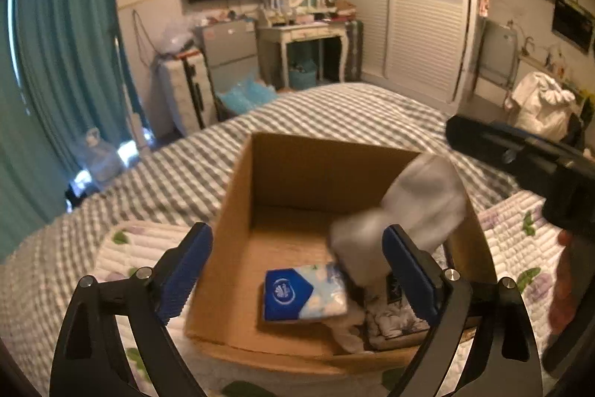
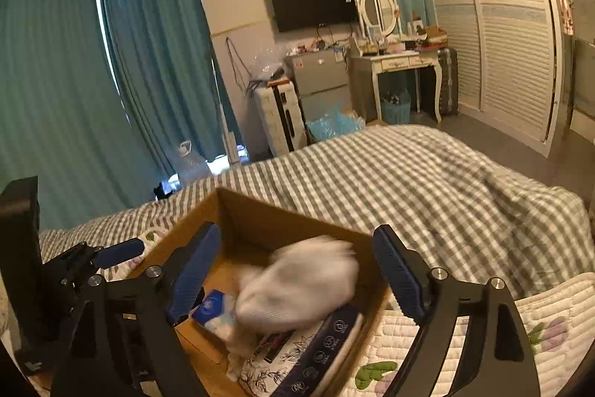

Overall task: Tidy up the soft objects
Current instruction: 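Drop the blue tissue pack and white socks into the box with both grippers, then grasp the cream lace cloth with the left gripper while the right grasps the pipe-cleaner toy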

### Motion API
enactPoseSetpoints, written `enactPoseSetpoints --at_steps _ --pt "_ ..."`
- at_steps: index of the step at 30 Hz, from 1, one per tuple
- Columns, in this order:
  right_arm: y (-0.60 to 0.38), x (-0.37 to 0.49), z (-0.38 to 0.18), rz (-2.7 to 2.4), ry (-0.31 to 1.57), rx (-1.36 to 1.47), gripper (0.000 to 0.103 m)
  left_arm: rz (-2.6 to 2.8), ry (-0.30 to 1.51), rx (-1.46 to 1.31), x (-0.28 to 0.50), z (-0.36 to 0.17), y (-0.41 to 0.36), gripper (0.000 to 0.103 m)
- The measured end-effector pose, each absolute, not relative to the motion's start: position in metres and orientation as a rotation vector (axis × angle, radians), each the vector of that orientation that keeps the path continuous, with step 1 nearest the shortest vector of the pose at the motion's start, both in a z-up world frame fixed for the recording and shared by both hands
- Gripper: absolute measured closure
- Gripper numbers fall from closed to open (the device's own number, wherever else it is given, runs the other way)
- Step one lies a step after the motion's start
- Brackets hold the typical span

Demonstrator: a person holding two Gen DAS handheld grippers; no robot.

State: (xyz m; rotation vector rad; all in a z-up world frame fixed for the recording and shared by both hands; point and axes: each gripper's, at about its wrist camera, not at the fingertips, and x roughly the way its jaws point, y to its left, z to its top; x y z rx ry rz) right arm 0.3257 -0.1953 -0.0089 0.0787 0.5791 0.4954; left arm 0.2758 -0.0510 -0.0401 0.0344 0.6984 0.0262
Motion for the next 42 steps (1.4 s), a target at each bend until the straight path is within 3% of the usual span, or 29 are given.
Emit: enactPoseSetpoints --at_steps 8,13,15,19,24,36,39,42 --pt "-0.207 0.267 0.063 0.483 0.494 0.048 0.016 0.044 0.561 0.064 0.212 0.042 -0.049 0.009" --pt "-0.215 0.205 0.115 0.476 0.434 0.015 0.005 0.071 0.456 0.071 0.152 0.090 -0.039 0.008" --pt "-0.216 0.180 0.127 0.468 0.426 -0.009 0.000 0.073 0.419 0.070 0.126 0.102 -0.036 0.000" --pt "-0.211 0.145 0.128 0.502 0.440 -0.038 0.000 0.102 0.381 0.063 0.093 0.108 -0.027 0.000" --pt "-0.193 0.119 0.090 0.549 0.504 -0.091 0.000 0.120 0.439 0.084 0.078 0.075 -0.022 0.000" --pt "-0.147 0.147 -0.060 0.572 0.730 -0.161 0.000 0.163 0.718 0.009 0.108 -0.081 0.009 0.001" --pt "-0.134 0.155 -0.098 0.597 0.799 -0.171 0.014 0.155 0.790 0.010 0.112 -0.114 0.011 0.008" --pt "-0.126 0.162 -0.122 0.616 0.847 -0.161 0.015 0.166 0.862 0.033 0.120 -0.139 0.012 0.014"
